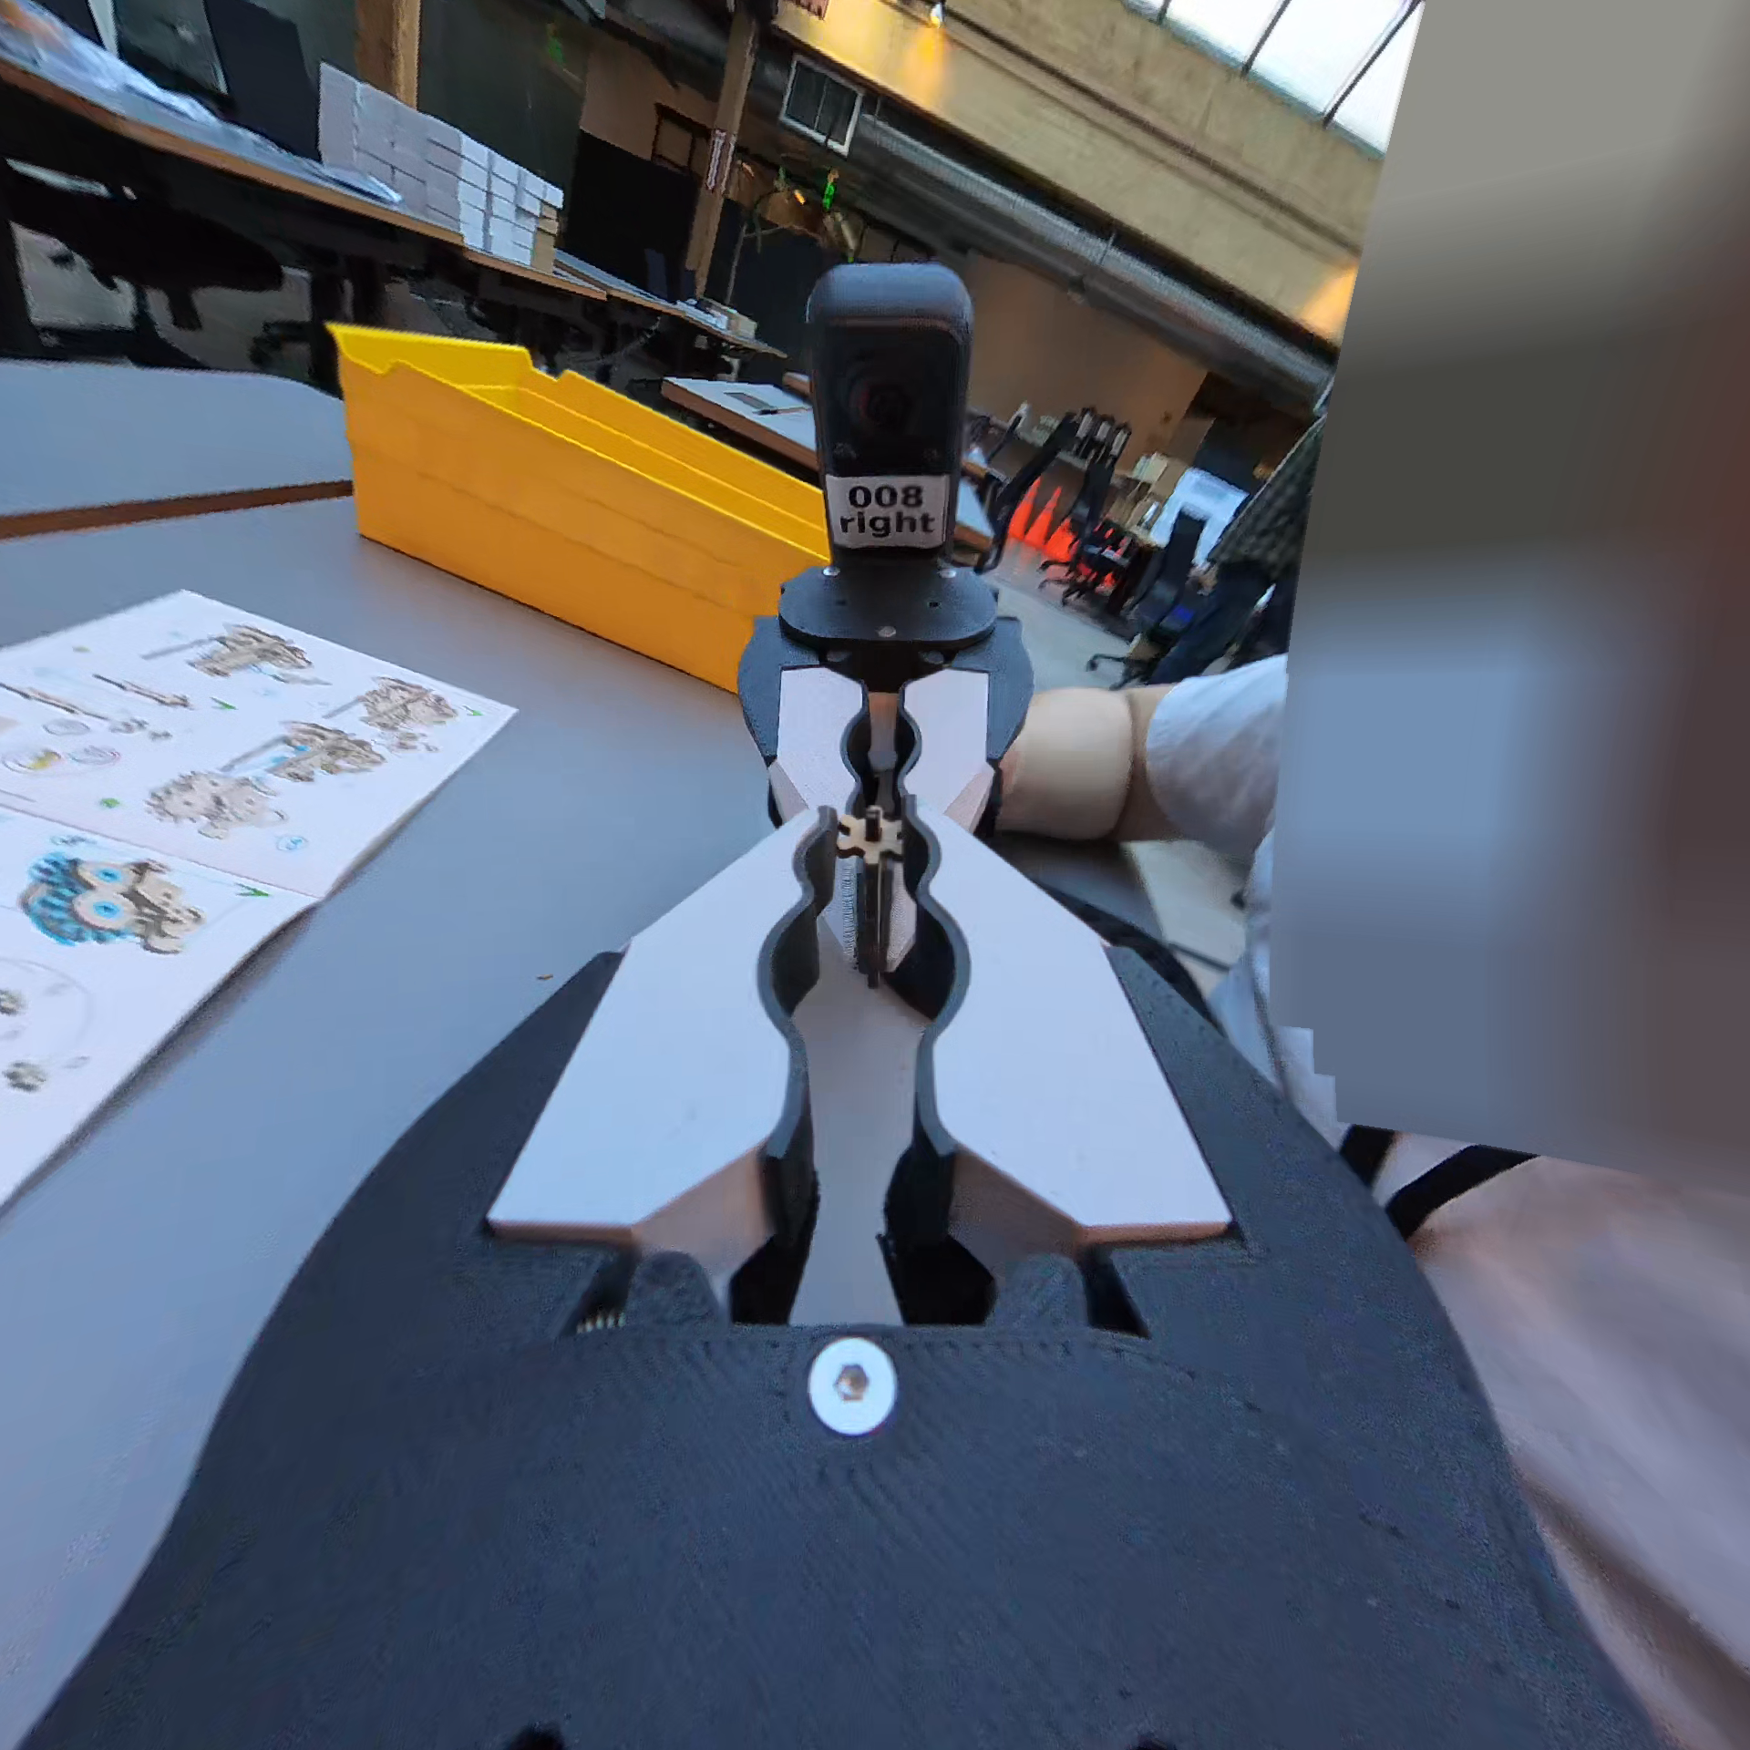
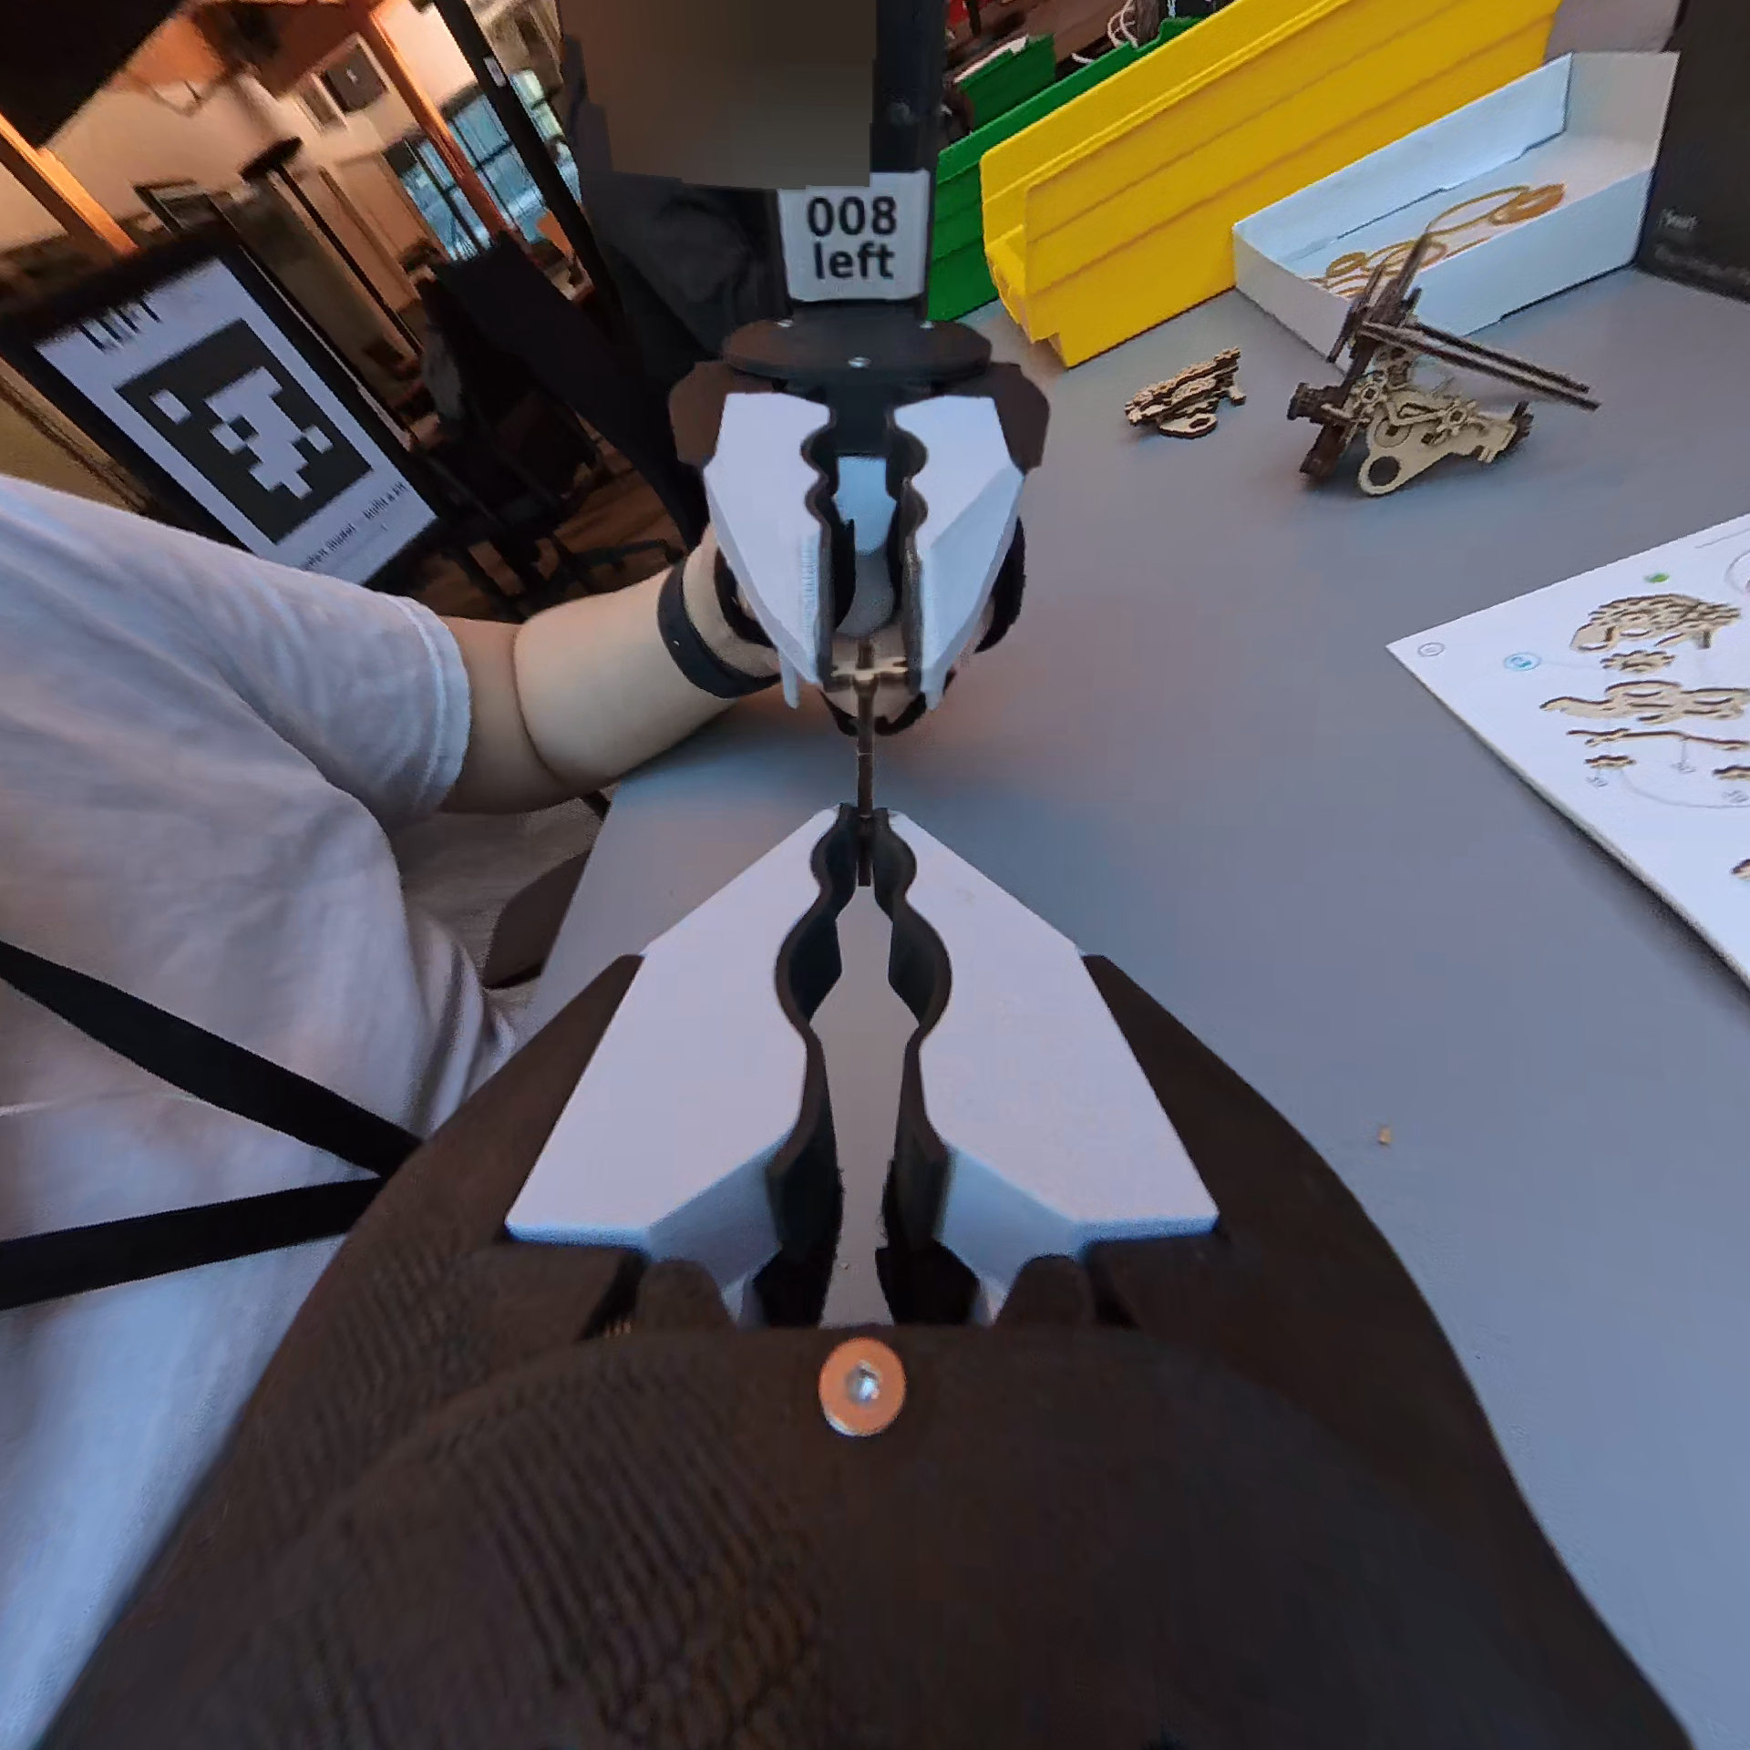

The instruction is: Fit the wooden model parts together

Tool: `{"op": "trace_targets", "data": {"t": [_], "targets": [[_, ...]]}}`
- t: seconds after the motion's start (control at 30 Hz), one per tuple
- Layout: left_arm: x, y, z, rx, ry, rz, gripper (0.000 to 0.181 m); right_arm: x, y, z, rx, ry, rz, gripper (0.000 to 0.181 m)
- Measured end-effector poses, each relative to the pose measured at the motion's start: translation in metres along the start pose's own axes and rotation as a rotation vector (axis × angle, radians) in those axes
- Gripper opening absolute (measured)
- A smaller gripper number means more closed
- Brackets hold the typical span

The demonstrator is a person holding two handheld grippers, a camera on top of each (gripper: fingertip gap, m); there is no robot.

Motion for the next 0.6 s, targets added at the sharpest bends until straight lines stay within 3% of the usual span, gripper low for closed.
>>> {"op": "trace_targets", "data": {"t": [0.1, 0.23, 0.33, 0.47, 0.53, 0.6], "targets": [[0.006, 0.006, 0.009, -0.112, -0.056, 0.162, 0.019, 0.003, -0.003, 0.006, 0.062, -0.036, -0.081, 0.0], [0.007, 0.023, 0.017, -0.018, -0.091, 0.203, 0.024, 0.001, -0.006, 0.006, 0.1, -0.028, -0.127, 0.0], [0.005, 0.02, 0.011, -0.057, -0.099, 0.223, 0.025, -0.003, -0.009, 0.003, 0.091, -0.004, -0.144, 0.0], [-0.002, 0.018, 0.0, -0.083, -0.059, 0.232, 0.02, -0.008, -0.01, -0.002, 0.076, 0.045, -0.137, 0.001], [-0.007, 0.015, -0.004, -0.096, -0.03, 0.218, 0.003, -0.01, -0.01, -0.004, 0.061, 0.067, -0.122, 0.0], [-0.011, 0.016, -0.006, -0.091, -0.003, 0.216, 0.0, -0.012, -0.01, -0.006, 0.056, 0.093, -0.119, 0.0]]}}
Point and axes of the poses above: each gripper's, where its closed fingertips meet, z back along the fingers, x out of its top, y = z × x across the jaws, the point moved 3 cm from there along z, back along the fingers, and after that the axes turned 12 degrees about y, right-handed, at the moved point
